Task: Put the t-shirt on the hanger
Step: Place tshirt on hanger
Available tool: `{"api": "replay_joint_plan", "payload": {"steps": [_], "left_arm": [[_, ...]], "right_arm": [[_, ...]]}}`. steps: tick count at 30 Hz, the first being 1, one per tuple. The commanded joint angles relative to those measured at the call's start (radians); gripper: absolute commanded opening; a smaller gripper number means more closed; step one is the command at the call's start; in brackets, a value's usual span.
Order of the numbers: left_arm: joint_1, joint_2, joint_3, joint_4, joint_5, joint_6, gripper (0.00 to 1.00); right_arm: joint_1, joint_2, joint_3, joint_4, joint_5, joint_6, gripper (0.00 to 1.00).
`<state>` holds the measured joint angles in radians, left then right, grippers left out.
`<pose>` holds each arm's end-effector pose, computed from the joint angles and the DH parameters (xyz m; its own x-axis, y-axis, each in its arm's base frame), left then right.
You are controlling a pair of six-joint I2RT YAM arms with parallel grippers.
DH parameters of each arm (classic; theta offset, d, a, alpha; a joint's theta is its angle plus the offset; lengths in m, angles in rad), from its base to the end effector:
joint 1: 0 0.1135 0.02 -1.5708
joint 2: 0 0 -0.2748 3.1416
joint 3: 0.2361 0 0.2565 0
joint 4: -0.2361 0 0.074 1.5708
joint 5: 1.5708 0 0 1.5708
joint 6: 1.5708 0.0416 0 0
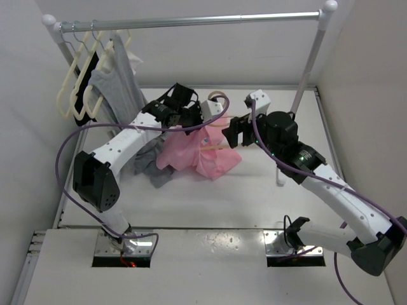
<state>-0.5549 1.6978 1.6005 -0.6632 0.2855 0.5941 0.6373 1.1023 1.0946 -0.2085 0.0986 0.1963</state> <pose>0.3265 -0.2162 0.3431 -0.1054 0.6973 -0.7090 0.8906 0.3834 0.2447 0.2102 0.1505 0.3920 -0.2695 0.0420 -0.9621 -0.4713 0.8655 0.1698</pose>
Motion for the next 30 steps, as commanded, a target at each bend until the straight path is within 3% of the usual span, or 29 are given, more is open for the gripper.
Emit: {"api": "replay_joint_plan", "payload": {"steps": [1, 7, 8, 9, 11, 13, 15, 16, 19, 21, 25, 30], "left_arm": [[-0.016, -0.043, -0.013, 0.066, -0.066, -0.043, 0.0], [-0.025, -0.043, 0.004, 0.119, -0.126, -0.105, 0.0], [-0.025, -0.043, 0.016, 0.119, -0.137, -0.123, 0.0], [-0.016, -0.043, 0.03, 0.119, -0.137, -0.132, 0.0], [-0.016, -0.043, 0.039, 0.119, -0.137, -0.143, 0.0], [-0.016, -0.043, 0.039, 0.119, -0.125, -0.155, 0.0], [-0.016, -0.043, 0.039, 0.119, -0.115, -0.168, 0.0], [-0.016, -0.043, 0.039, 0.119, -0.115, -0.168, 0.0], [-0.016, -0.033, 0.039, 0.119, -0.115, -0.177, 0.0], [-0.016, -0.033, 0.05, 0.119, -0.115, -0.186, 0.0], [-0.016, -0.042, 0.041, 0.119, -0.115, -0.195, 0.0], [-0.016, -0.043, 0.041, 0.128, -0.106, -0.217, 0.0]], "right_arm": [[0.001, -0.074, -0.094, 0.061, -0.045, 0.192, 0.75], [0.001, -0.073, -0.113, 0.0, -0.033, 0.216, 0.65], [0.001, -0.061, -0.127, -0.031, -0.046, 0.239, 0.61], [0.001, -0.052, -0.157, -0.031, -0.063, 0.267, 0.5], [0.001, -0.051, -0.209, 0.045, -0.123, 0.368, 0.38], [0.001, -0.051, -0.294, 0.125, -0.163, 0.431, 0.32], [0.001, -0.013, -0.32, 0.173, -0.189, 0.483, 0.33], [0.001, 0.014, -0.32, 0.173, -0.189, 0.492, 0.45], [0.001, 0.1, -0.334, 0.201, -0.131, 0.599, 0.6], [-0.01, 0.1, -0.401, 0.314, -0.106, 0.715, 0.62], [-0.01, 0.067, -0.498, 0.386, 0.141, 0.919, 0.65], [-0.01, 0.106, -0.542, 0.442, 0.194, 1.025, 0.61]]}}
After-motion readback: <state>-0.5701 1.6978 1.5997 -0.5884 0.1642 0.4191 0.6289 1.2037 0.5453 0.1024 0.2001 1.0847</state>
